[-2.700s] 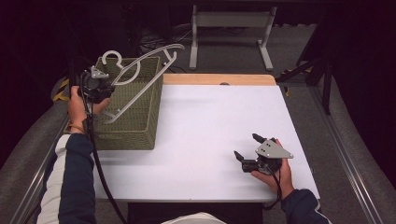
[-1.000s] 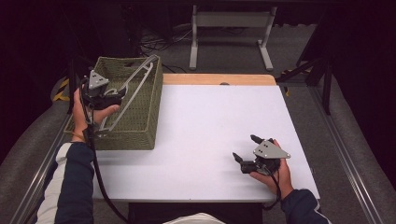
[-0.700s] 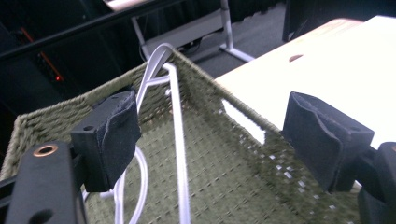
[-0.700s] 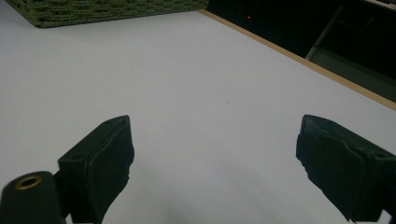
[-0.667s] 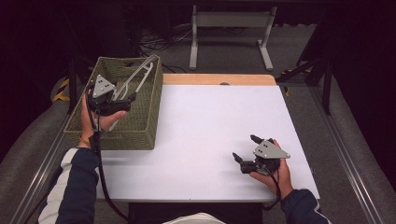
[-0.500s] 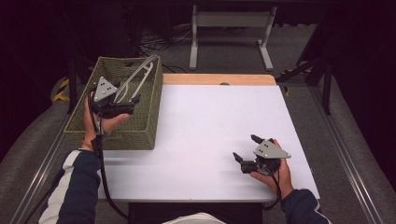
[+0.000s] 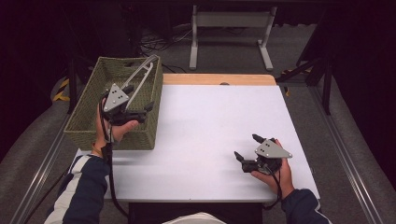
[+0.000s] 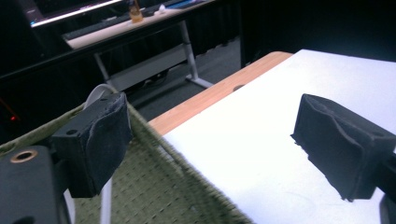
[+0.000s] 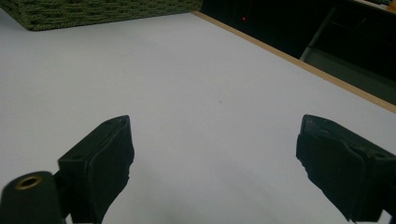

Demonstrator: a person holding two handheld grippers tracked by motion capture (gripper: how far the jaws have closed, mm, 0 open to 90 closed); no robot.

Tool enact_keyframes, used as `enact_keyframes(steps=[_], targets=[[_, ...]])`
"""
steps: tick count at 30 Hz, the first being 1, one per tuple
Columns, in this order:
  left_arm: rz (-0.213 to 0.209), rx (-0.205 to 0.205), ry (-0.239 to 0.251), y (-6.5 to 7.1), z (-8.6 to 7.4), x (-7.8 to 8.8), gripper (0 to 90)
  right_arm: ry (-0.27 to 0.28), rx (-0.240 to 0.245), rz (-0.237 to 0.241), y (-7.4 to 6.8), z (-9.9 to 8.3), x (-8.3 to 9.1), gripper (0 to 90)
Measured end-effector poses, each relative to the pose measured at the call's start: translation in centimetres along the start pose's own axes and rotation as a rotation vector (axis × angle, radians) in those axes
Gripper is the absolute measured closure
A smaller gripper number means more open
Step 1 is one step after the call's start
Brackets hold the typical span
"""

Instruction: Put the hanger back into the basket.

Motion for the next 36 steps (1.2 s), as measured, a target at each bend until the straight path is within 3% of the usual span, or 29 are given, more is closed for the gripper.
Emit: enact_keyframes(steps=[7,11,18,21,26,31,36], targets=[[-0.074,-0.021,0.036,2.9,0.6,-0.9,11.6,0.001,0.003,-0.001,0.1,0.0,0.0,11.6],[-0.067,-0.066,0.039,4.5,0.8,-1.4,13.2,0.001,-0.003,-0.002,0.1,0.0,0.1,11.5],[-0.139,-0.09,0.053,7.1,0.8,-2.0,12.3,0.002,-0.005,-0.002,0.1,0.0,0.1,11.6],[-0.161,-0.122,0.063,8.1,0.5,-2.0,11.9,0.002,-0.005,-0.003,0.1,0.0,0.1,11.5],[-0.179,-0.121,0.065,9.8,-0.7,-1.9,11.1,0.005,-0.007,-0.005,0.1,0.1,0.2,11.5],[-0.187,-0.118,0.052,10.5,-1.8,-1.8,10.9,0.008,-0.003,-0.002,0.0,0.1,0.3,11.5],[-0.205,-0.139,0.028,11.3,-3.1,-1.6,11.3,0.015,-0.009,-0.003,0.0,0.3,0.4,11.5]])
Point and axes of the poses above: each handheld gripper's, and its own axes: x roughly backward along the jaws, z roughly out of its top, y roughly to its right, the point moved 5 cm from there along -x, roughly forward along the jaws, and after that the axes turned 11 degrees about -z, right-handed, at the moved point
